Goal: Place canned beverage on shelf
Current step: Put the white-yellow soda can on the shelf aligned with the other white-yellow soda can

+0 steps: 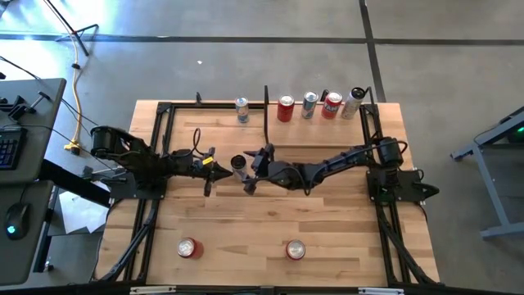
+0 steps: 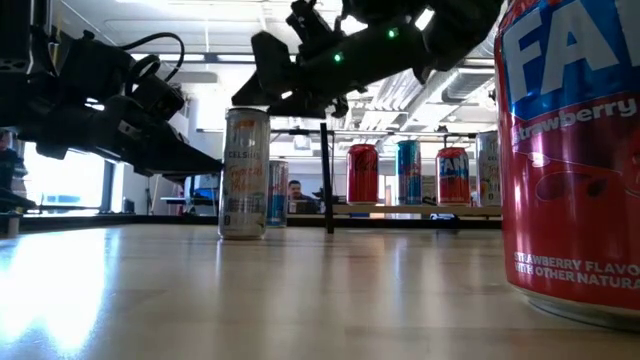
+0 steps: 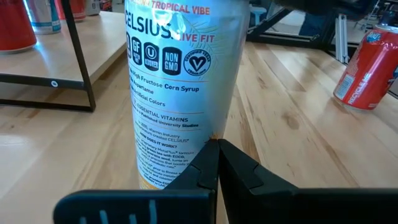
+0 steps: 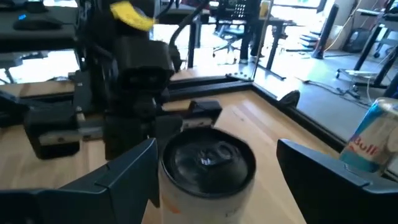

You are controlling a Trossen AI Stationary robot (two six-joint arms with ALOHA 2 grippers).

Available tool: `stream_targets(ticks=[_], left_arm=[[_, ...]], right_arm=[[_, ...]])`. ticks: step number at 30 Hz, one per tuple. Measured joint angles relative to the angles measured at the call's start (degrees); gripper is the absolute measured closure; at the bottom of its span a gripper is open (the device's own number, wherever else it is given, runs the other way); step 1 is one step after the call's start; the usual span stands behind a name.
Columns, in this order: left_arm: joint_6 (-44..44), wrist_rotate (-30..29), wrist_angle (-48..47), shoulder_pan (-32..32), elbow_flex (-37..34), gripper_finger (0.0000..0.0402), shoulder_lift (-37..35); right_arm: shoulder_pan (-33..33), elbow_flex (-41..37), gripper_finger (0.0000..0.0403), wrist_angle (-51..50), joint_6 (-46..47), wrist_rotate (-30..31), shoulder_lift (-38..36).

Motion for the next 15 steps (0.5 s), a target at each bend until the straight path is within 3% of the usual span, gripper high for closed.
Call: stream_targets(ticks=[15], left_arm=[[-0.02,0.01,-0.02,0.02,0.0,0.0401,0.0]], right_arm=[[-1.97,0.38,0.0086,-1.63,4.9,-4.24,0.0]])
